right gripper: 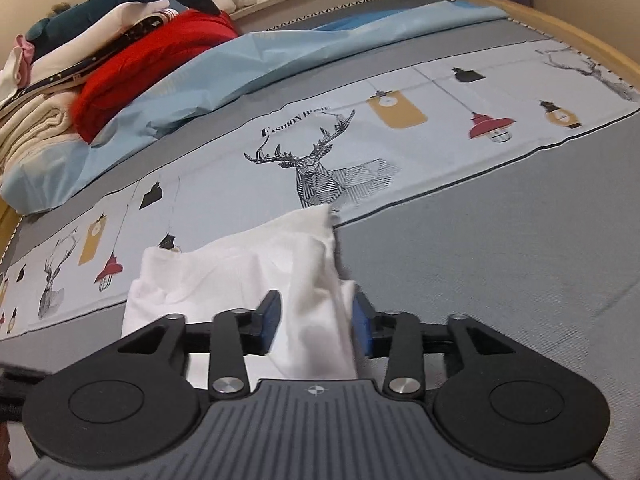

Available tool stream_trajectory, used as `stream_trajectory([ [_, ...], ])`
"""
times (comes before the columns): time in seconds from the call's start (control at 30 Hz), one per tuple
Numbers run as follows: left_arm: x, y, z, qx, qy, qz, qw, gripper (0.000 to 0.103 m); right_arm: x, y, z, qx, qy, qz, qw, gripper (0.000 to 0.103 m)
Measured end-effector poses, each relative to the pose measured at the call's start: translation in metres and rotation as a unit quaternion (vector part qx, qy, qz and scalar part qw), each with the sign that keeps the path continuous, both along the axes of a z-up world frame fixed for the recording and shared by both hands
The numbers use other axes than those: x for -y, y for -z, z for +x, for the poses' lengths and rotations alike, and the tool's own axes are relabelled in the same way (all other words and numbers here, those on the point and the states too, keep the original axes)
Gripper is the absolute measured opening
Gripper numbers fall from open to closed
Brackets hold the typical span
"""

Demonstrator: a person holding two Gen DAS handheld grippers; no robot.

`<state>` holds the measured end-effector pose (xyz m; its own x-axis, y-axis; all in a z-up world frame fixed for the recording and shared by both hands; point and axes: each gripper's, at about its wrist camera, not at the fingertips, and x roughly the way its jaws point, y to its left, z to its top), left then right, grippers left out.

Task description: Fold small clothes

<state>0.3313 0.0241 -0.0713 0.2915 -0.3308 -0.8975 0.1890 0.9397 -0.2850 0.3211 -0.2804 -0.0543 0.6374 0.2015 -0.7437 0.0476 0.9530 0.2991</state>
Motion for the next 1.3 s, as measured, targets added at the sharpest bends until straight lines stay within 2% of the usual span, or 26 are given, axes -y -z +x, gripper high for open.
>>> stream_trajectory([
  [0.13, 0.000, 0.000, 0.004, 0.001, -0.010, 0.003, 0.9999, 0.031, -0.014, 0.015, 0.022, -0.011, 0.009, -0.004, 1.000, 0.044],
  [0.23, -0.011, -0.003, 0.008, 0.008, -0.026, -0.004, 0.9996, 0.036, -0.022, 0.030, 0.033, -0.027, 0.010, -0.009, 1.000, 0.044],
  [0.3, -0.016, -0.004, 0.010, 0.010, -0.036, -0.006, 0.9993, 0.036, -0.028, 0.035, 0.036, -0.033, 0.005, -0.026, 0.999, 0.022],
  [0.33, -0.018, -0.006, 0.010, 0.011, -0.040, -0.006, 0.9991, 0.036, -0.027, 0.035, 0.035, -0.028, 0.010, -0.036, 0.999, 0.004],
  [0.43, -0.021, -0.009, 0.014, 0.018, -0.055, -0.006, 0.9983, 0.036, -0.007, 0.030, 0.033, -0.017, 0.045, -0.004, 0.999, 0.003],
  [0.5, -0.022, -0.011, 0.016, 0.024, -0.066, -0.006, 0.9975, 0.036, 0.009, 0.034, 0.032, -0.039, 0.077, -0.010, 0.996, 0.003],
  [0.57, -0.022, -0.013, 0.017, 0.032, -0.075, -0.009, 0.9966, 0.036, 0.020, 0.038, 0.030, -0.057, 0.088, 0.008, 0.994, 0.004],
  [0.63, -0.019, -0.014, 0.018, 0.035, -0.080, -0.013, 0.9961, 0.036, 0.022, 0.030, 0.025, -0.040, 0.079, 0.001, 0.996, 0.005],
  [0.7, -0.013, -0.015, 0.020, 0.038, -0.078, -0.016, 0.9961, 0.036, 0.021, 0.015, 0.016, -0.006, 0.077, -0.023, 0.997, 0.008],
  [0.73, -0.010, -0.015, 0.021, 0.038, -0.074, -0.017, 0.9963, 0.036, 0.021, 0.007, 0.011, 0.014, 0.072, -0.024, 0.997, 0.013],
  [0.8, -0.002, -0.013, 0.021, 0.038, -0.065, -0.018, 0.9970, 0.036, 0.020, -0.005, 0.001, 0.040, 0.026, 0.001, 0.999, 0.013],
  [0.87, 0.006, -0.009, 0.022, 0.036, -0.054, -0.012, 0.9978, 0.036, 0.017, -0.008, -0.003, 0.032, -0.047, 0.036, 0.998, 0.013],
  [0.97, 0.012, 0.009, 0.024, 0.016, -0.045, 0.015, 0.9987, 0.036, 0.004, 0.006, -0.011, -0.024, -0.142, 0.037, 0.989, 0.015],
  [1.03, 0.017, 0.024, 0.025, -0.002, -0.045, 0.047, 0.9979, 0.038, -0.003, 0.026, -0.014, -0.081, -0.173, -0.025, 0.981, 0.015],
  [1.07, 0.018, 0.028, 0.026, -0.009, -0.048, 0.047, 0.9977, 0.041, -0.005, 0.036, -0.016, -0.104, -0.190, -0.058, 0.975, 0.015],
  [1.13, 0.019, 0.025, 0.026, -0.010, -0.061, 0.045, 0.9970, 0.041, -0.005, 0.034, -0.018, -0.093, -0.205, -0.068, 0.972, 0.014],
  [1.2, 0.022, 0.016, 0.024, 0.008, -0.064, 0.043, 0.9970, 0.043, -0.001, 0.028, -0.016, -0.084, -0.193, -0.049, 0.976, 0.014],
  [1.3, 0.015, 0.010, 0.026, 0.019, -0.090, 0.030, 0.9953, 0.063, 0.007, 0.016, -0.012, -0.050, -0.149, -0.037, 0.987, 0.021],
])
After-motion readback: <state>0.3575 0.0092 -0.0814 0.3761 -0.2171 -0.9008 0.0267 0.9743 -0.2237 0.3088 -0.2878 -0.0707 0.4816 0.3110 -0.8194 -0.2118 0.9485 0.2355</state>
